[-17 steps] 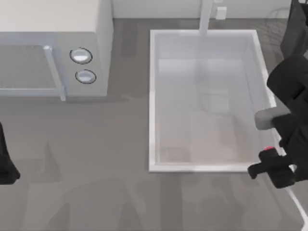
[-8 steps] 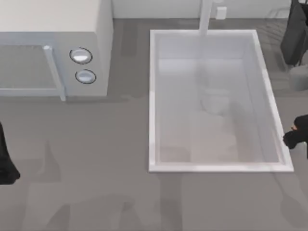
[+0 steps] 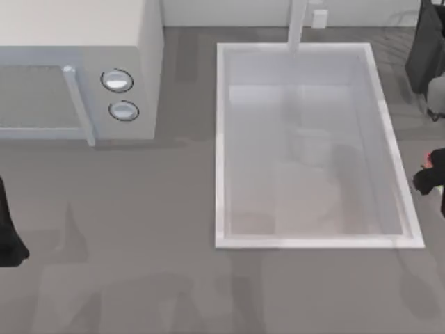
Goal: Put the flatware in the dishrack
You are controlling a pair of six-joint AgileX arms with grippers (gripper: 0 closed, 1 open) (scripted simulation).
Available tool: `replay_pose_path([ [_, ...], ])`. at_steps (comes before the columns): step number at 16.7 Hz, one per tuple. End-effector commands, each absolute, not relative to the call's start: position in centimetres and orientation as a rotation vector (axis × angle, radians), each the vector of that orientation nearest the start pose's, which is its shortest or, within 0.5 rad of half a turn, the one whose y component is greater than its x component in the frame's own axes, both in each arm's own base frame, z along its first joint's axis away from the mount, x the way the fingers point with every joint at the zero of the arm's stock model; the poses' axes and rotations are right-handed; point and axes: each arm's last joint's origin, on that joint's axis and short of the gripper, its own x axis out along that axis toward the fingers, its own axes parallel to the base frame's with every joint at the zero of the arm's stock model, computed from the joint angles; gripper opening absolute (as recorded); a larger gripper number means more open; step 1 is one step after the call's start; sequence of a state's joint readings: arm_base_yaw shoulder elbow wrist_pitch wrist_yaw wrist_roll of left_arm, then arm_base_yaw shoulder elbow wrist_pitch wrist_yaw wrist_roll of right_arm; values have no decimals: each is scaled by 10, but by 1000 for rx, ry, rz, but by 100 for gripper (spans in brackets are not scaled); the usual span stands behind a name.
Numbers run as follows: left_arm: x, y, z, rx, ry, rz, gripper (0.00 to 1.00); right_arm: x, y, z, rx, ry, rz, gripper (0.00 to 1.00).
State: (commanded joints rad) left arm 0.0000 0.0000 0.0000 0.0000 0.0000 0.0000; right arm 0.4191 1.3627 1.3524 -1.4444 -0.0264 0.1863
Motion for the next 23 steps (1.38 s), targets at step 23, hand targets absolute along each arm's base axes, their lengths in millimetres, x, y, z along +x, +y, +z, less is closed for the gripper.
replay_pose_path([
  [23,106,-1,160,0,0,0,100,179,-106,419,0,0,-10,0],
])
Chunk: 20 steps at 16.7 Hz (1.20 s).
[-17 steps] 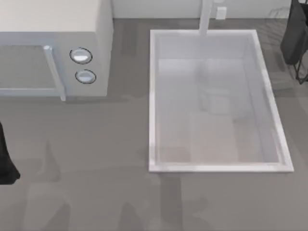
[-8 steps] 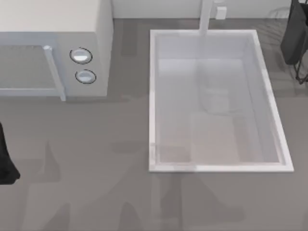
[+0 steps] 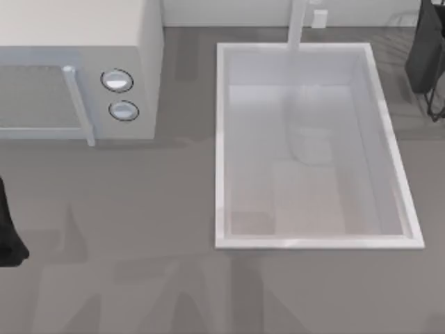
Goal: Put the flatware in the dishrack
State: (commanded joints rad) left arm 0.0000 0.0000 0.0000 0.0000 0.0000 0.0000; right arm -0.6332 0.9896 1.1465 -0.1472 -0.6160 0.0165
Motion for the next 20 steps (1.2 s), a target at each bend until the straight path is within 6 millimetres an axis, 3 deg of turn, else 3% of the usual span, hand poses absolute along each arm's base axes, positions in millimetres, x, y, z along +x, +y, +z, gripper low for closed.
replay_pose_path([
  [4,106,-1,160,0,0,0,100,184,-107,418,3,2,-7,0],
  [8,106,-1,160,0,0,0,100,227,-125,398,7,5,-6,0],
  [12,106,-1,160,0,0,0,100,295,-140,347,0,-4,-9,0],
  [15,106,-1,160,0,0,0,100,340,-135,297,-8,-17,-10,0],
  [20,106,-1,160,0,0,0,100,376,-112,228,-2,-6,-10,0],
])
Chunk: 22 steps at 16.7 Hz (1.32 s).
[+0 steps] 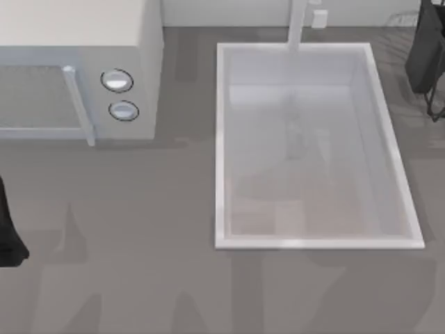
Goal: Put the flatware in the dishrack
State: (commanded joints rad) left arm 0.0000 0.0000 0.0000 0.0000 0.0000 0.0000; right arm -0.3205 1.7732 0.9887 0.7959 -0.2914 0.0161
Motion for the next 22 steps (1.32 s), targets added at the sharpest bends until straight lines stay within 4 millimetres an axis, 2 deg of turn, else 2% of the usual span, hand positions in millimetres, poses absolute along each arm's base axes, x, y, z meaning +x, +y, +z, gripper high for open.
replay_pose_path([
  [2,106,-1,160,0,0,0,100,379,-108,219,0,0,-10,0],
  [6,106,-1,160,0,0,0,100,379,-108,219,0,0,-10,0],
  [19,106,-1,160,0,0,0,100,379,-108,219,0,0,-10,98],
  [22,106,-1,160,0,0,0,100,379,-108,219,0,0,-10,100],
])
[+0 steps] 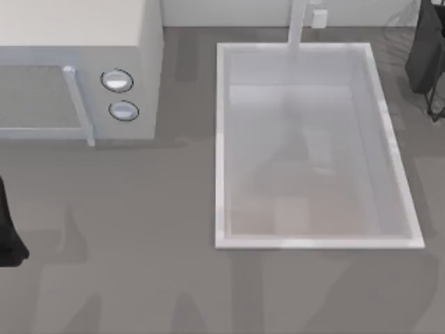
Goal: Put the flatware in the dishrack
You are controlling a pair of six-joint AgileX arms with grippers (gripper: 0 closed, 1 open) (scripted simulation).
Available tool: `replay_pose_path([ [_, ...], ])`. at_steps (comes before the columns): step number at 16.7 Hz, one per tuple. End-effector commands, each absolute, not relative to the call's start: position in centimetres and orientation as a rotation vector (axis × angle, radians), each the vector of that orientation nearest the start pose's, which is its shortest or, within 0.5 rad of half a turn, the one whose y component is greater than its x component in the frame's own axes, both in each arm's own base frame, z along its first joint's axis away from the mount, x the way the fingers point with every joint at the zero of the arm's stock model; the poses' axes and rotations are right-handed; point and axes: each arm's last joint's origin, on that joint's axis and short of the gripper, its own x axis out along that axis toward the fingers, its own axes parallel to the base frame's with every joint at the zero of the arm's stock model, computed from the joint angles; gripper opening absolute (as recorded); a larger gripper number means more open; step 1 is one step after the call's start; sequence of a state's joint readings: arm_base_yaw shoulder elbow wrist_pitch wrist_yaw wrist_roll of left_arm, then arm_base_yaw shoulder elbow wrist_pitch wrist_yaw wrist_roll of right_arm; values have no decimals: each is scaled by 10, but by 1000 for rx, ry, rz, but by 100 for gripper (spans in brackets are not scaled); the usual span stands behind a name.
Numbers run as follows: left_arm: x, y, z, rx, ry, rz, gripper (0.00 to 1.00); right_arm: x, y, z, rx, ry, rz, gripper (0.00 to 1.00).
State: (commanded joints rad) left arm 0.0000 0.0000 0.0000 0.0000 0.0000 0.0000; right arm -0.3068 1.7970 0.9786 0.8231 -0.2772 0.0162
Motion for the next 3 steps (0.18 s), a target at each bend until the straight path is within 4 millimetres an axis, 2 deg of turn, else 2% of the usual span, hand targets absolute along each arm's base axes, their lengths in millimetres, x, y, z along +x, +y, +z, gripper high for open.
replay_pose_path([
  [3,106,-1,160,0,0,0,100,379,-108,219,0,0,-10,100],
])
